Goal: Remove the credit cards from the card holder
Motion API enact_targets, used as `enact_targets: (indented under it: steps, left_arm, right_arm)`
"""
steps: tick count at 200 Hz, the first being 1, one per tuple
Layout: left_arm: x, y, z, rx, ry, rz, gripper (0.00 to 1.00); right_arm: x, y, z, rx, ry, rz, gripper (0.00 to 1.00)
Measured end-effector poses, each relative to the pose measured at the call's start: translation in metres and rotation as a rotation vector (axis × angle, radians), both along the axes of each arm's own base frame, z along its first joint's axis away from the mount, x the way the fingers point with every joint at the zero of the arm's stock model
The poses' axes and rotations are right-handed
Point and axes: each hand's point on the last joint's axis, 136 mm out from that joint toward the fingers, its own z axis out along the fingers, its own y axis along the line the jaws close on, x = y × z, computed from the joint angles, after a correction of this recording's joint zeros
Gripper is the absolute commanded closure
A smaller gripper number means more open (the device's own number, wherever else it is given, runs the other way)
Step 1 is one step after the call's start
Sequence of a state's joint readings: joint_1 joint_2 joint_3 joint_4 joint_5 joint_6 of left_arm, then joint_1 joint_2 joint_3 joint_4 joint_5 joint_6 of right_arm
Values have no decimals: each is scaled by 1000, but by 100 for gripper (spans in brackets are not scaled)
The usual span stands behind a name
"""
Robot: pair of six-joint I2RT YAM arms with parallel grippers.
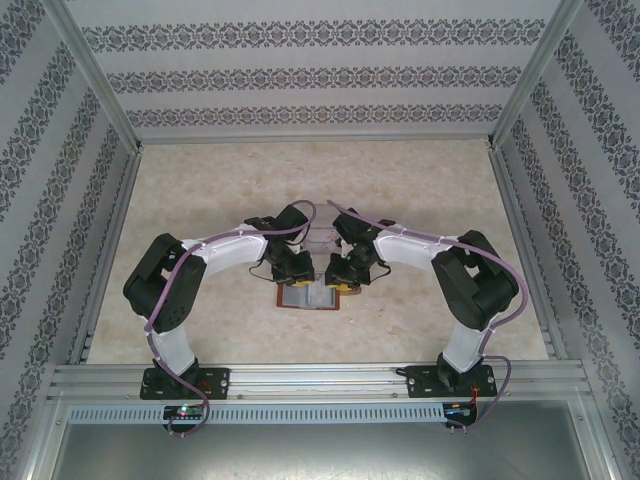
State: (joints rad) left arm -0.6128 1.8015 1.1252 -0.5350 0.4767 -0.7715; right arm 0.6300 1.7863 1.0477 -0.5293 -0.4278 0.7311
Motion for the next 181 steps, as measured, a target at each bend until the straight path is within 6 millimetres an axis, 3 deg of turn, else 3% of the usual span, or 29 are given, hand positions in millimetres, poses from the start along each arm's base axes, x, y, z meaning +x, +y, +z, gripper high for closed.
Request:
enact_targets:
  steps: [181]
  left_arm:
    - [-5, 2, -11, 10, 31, -3, 86]
  right_arm:
    - [-1, 1, -5, -14, 11, 8, 72]
